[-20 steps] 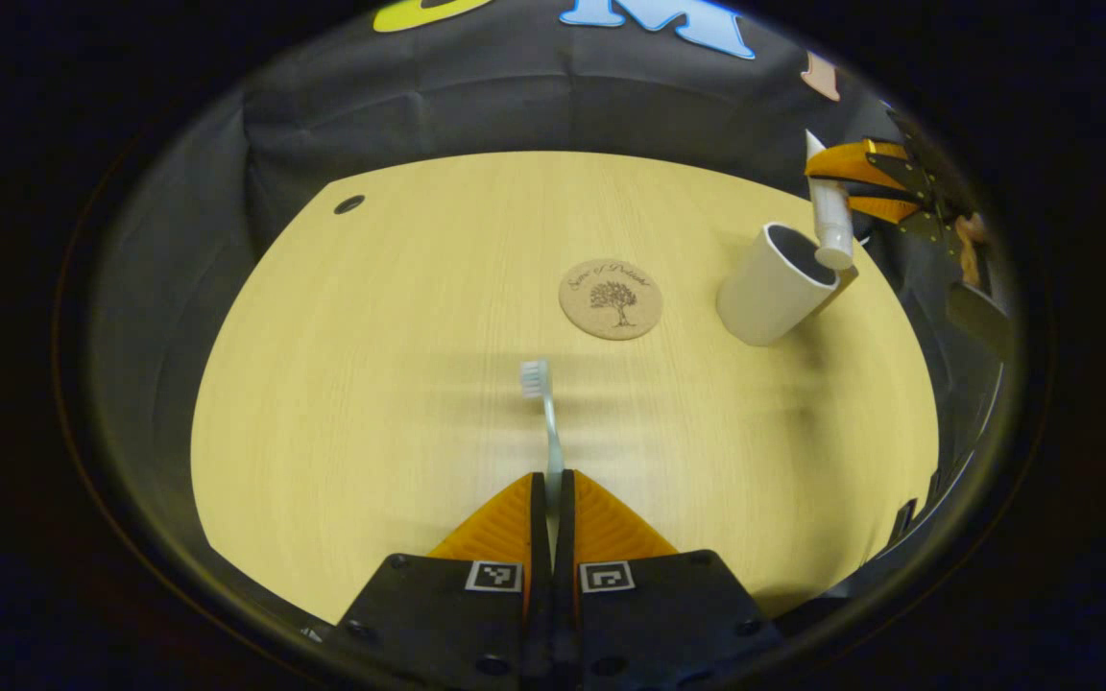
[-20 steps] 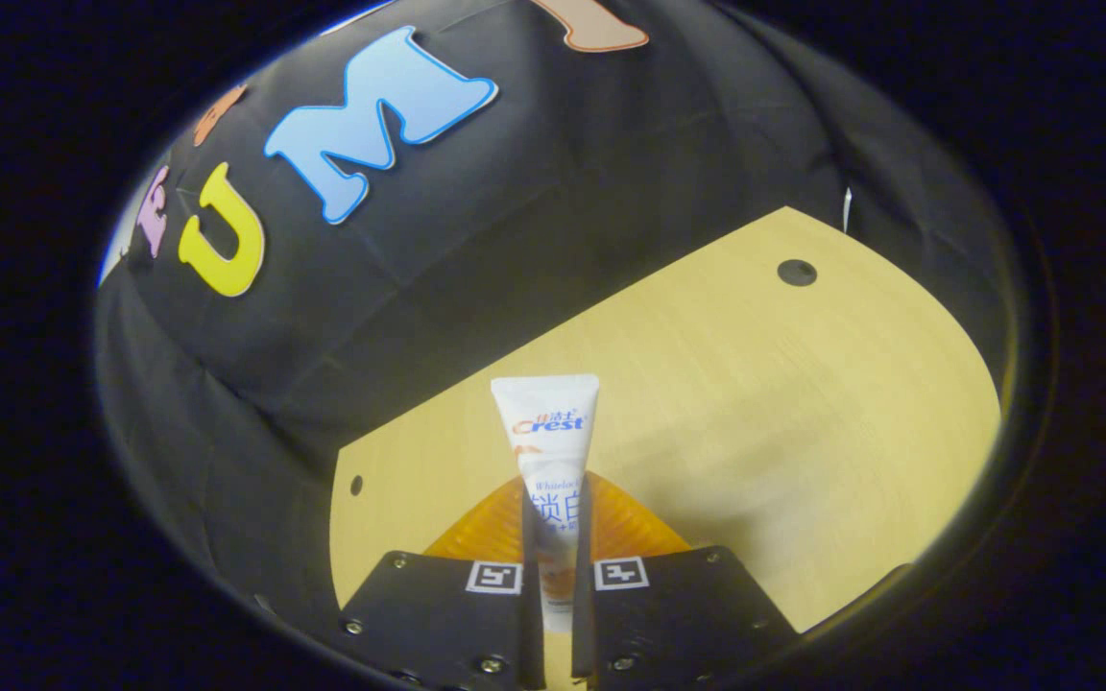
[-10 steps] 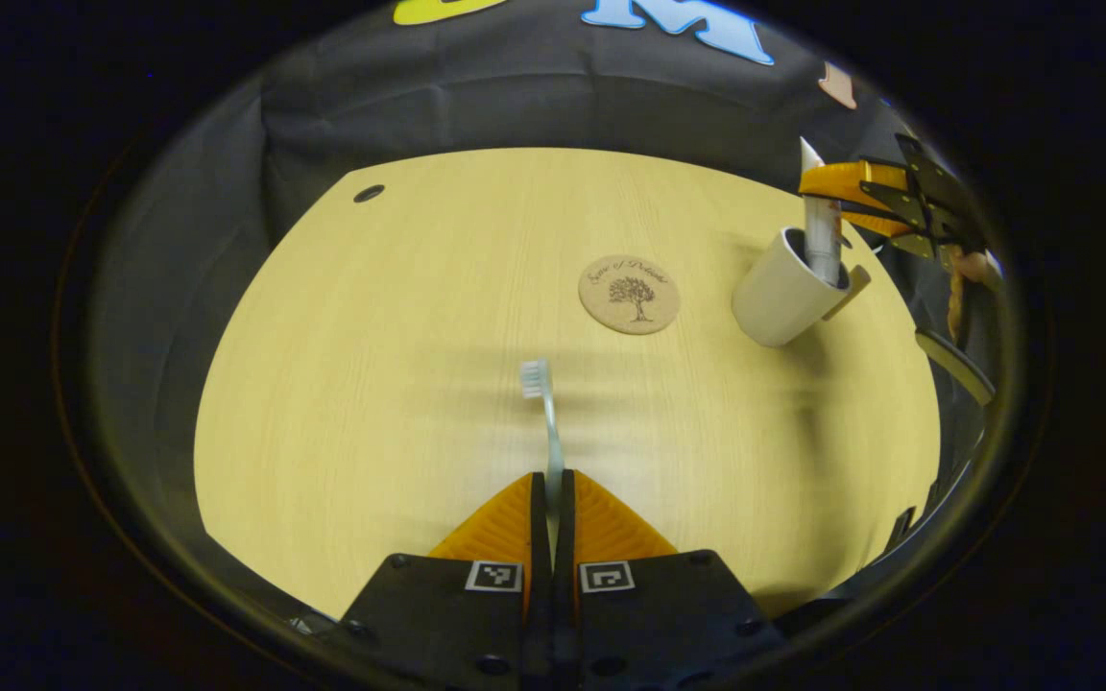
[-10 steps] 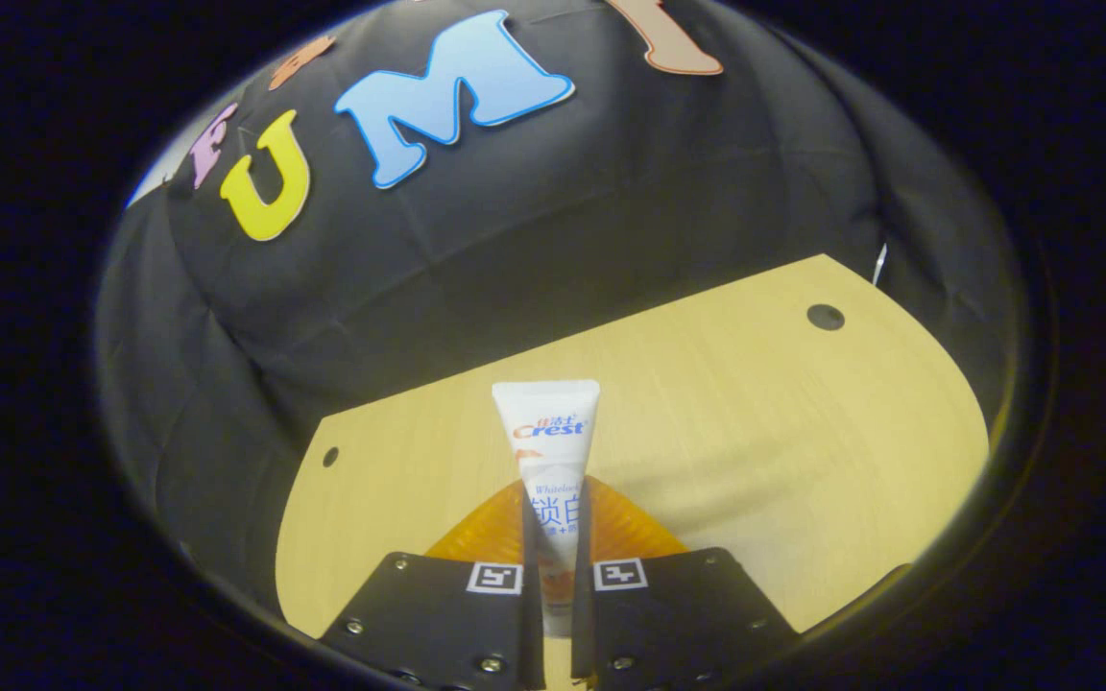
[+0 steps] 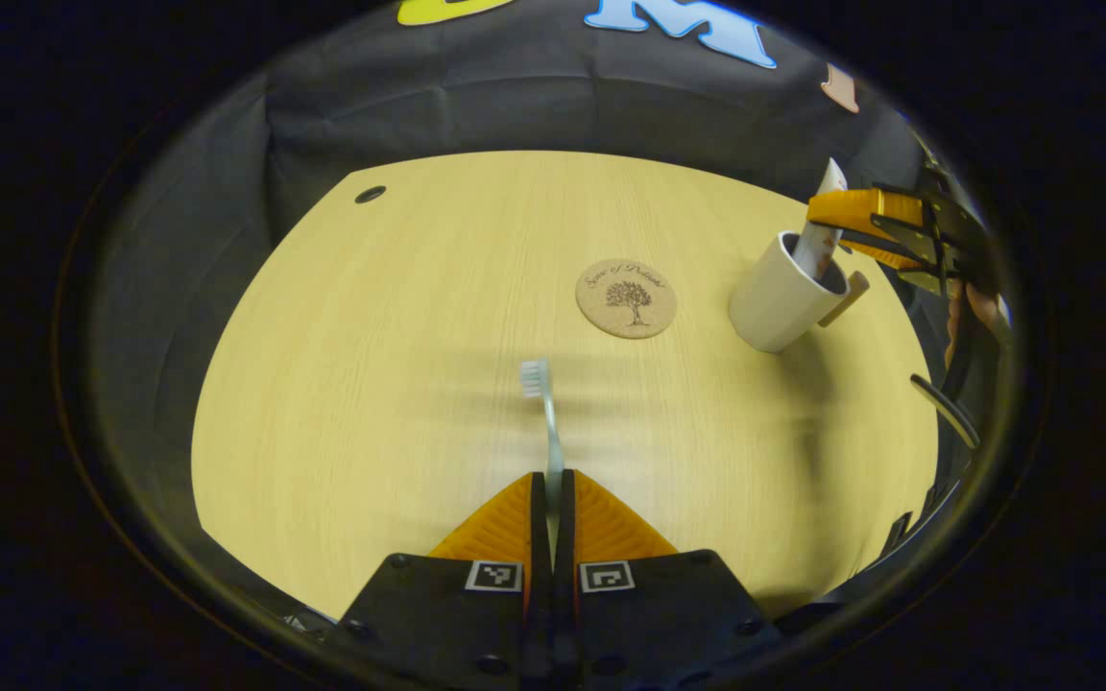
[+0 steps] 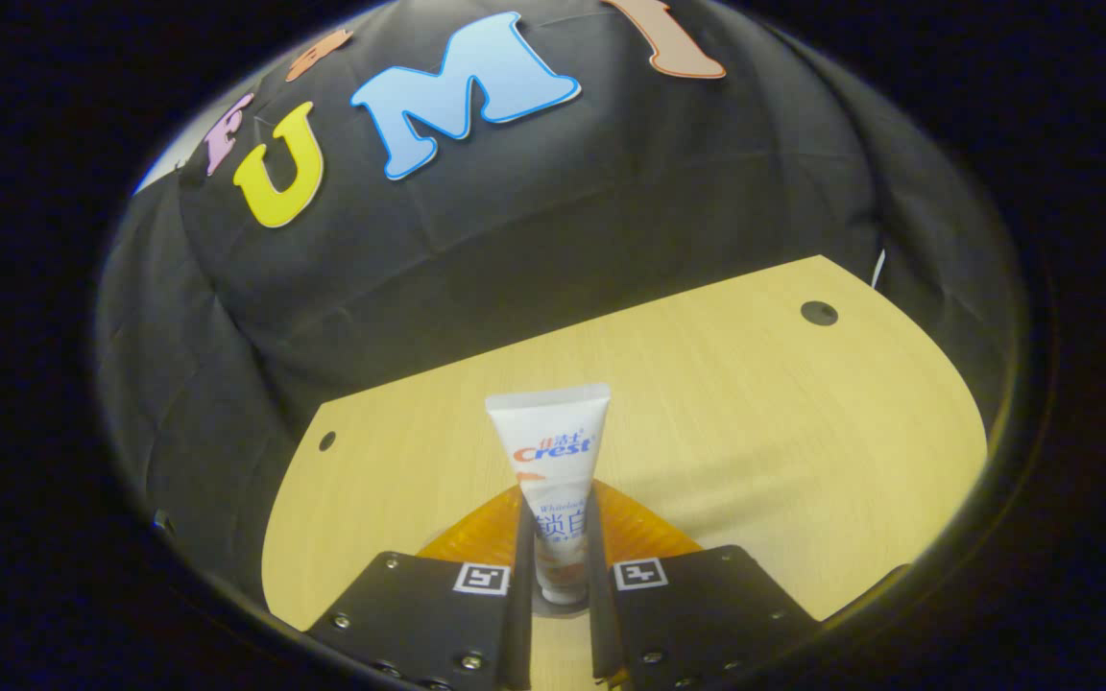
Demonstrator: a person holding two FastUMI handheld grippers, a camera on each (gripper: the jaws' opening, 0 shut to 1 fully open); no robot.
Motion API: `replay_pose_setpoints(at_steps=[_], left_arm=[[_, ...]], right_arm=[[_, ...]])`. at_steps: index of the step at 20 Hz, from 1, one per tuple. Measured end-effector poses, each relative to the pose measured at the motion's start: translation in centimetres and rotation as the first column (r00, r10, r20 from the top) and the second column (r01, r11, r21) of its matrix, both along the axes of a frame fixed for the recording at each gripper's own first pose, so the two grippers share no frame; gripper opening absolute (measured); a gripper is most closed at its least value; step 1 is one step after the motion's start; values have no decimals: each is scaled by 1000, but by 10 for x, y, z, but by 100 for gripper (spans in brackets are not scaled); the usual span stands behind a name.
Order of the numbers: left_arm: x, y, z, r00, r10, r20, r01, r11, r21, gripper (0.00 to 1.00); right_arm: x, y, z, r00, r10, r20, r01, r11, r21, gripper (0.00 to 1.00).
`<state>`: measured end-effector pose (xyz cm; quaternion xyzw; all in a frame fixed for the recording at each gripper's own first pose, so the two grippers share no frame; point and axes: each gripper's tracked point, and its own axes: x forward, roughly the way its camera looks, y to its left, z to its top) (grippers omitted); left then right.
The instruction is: Put the toothbrush and toothpaste on the desktop into the cup, then pick up the cup and place it on the coaster on the desktop.
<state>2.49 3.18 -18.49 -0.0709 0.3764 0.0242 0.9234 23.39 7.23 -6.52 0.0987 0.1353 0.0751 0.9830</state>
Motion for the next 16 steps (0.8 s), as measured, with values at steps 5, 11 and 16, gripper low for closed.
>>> replay_pose_setpoints(at_steps=[5,11,16], left_arm=[[10,8,27,1000,-12,23,12,1000,-14,8],[21,-12,28,998,-23,64,25,1000,-18,8],[16,-8,54,988,-48,144,49,999,-2,8]], right_arm=[[-24,5,-14,999,47,-25,-47,999,-9,61],[-42,0,-8,999,46,-3,-46,999,-20,93],[-59,-13,2,999,34,23,-34,999,16,93]])
